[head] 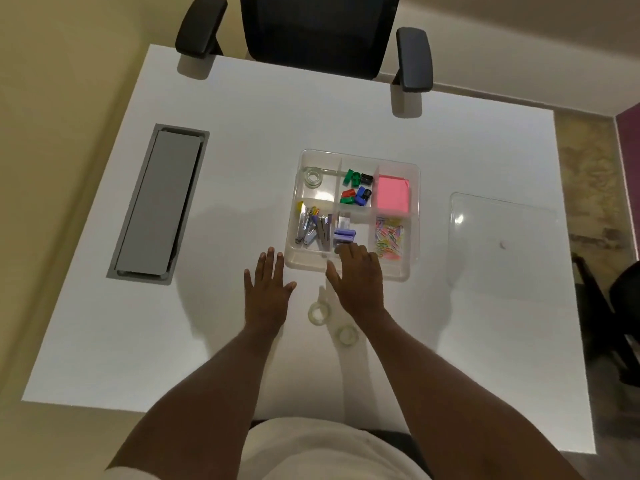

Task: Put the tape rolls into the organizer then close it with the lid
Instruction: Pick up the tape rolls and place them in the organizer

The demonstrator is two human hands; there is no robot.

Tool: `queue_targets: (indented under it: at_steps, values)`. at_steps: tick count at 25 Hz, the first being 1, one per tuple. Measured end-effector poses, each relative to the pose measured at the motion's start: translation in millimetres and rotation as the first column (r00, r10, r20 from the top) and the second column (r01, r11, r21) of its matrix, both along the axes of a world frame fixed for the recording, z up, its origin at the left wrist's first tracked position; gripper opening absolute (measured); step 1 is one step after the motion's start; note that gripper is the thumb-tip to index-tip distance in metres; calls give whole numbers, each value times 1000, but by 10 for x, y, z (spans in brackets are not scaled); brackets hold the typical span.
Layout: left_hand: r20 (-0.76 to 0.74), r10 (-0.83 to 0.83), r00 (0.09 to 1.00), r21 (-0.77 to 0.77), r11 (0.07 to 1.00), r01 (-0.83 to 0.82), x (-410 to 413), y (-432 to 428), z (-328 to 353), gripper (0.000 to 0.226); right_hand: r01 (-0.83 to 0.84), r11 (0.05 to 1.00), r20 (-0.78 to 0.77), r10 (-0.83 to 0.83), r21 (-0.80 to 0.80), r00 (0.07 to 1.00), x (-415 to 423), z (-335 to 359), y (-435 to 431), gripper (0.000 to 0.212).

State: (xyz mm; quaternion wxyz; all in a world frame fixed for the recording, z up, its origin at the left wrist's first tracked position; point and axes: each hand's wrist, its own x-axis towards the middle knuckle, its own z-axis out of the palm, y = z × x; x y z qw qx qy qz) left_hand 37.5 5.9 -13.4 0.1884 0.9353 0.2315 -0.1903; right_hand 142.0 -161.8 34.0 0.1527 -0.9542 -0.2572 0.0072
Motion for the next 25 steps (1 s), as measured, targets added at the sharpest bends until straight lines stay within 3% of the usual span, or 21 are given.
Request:
queue_targets:
  at_steps: [4,11,17,20,25]
  values:
    - [19,-15,1000,-7,1000,15,-27,-1,18,73,67,995,-122,-76,-79,990,-342,-93,-465,31]
    - [19,-23,1000,-19,1000,24,-19,7,24,73,150,965,-284,-208,-214,936,-560,-233,-668,61]
    - [3,-30,1000,-24,999,30,-8,27,25,73,170,948,-289,-248,-270,924,-507,-276,-554,48]
    - [-5,-33,999,-27,999,33,-19,28,15,73,202,958,-286,-255,-204,924,-508,-246,-529,48]
    - [2,-37,999,-19,999,37,-18,9,23,73,172,984,-104,-176,-49,979,-417,-96,-419,52]
